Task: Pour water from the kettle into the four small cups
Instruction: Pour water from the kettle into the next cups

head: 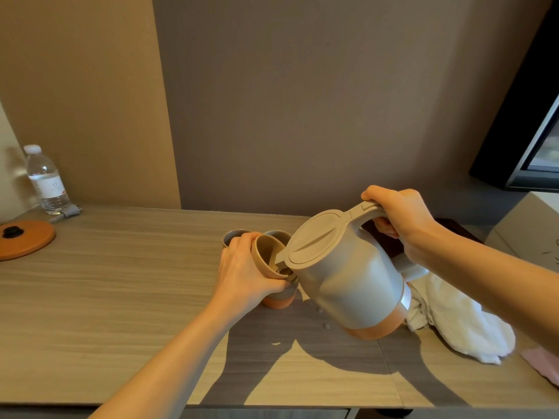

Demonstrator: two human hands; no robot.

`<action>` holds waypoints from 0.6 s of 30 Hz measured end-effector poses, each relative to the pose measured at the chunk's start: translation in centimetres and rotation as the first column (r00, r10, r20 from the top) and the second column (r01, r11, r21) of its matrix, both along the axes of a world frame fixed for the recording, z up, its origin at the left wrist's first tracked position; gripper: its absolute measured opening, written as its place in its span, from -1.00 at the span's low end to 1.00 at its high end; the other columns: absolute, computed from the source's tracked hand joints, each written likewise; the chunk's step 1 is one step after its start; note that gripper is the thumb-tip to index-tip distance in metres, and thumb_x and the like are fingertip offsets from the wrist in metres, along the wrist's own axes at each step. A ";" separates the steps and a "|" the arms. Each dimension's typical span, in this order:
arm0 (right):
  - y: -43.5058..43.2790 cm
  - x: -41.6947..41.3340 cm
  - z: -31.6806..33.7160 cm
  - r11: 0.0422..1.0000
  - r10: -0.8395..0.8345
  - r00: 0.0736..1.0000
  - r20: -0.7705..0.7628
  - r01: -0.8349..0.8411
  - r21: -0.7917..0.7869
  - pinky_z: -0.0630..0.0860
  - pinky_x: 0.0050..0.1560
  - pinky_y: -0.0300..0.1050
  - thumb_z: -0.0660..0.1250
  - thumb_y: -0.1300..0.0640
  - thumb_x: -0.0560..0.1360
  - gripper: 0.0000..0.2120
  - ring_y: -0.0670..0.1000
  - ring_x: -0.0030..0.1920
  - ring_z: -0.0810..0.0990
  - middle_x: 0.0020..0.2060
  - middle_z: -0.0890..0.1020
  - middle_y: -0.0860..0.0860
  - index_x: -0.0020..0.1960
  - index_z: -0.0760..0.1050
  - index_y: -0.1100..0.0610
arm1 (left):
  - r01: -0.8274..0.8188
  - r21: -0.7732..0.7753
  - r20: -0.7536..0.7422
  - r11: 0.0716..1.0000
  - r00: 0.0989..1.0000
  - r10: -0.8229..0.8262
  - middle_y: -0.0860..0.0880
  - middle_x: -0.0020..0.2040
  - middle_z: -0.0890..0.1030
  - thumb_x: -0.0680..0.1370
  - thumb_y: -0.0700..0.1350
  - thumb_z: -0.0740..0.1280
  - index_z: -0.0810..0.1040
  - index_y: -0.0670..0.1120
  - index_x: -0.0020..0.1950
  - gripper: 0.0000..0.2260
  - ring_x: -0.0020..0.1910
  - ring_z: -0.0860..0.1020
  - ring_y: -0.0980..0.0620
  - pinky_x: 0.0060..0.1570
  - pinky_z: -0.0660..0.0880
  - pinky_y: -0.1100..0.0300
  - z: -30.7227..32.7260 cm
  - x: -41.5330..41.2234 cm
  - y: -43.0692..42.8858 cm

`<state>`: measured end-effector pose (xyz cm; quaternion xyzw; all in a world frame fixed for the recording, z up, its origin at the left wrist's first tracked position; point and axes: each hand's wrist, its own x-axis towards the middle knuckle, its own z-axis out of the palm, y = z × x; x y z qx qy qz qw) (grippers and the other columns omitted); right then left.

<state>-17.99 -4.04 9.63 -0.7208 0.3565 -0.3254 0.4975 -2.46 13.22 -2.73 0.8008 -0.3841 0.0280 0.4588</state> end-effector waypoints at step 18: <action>0.1 0.4 -0.2 1.000 0.004 1.000 -0.020 -0.005 -0.028 0.33 -0.29 -0.11 0.34 0.05 0.45 -0.71 -0.01 -0.43 0.33 -0.48 0.42 0.09 -0.35 0.45 0.22 | -0.035 -0.036 -0.049 0.999 0.998 0.033 0.15 0.14 0.43 0.06 0.15 0.66 0.36 0.10 0.26 -0.15 0.18 0.42 0.06 0.03 0.49 0.17 -1.0 0.1 0.1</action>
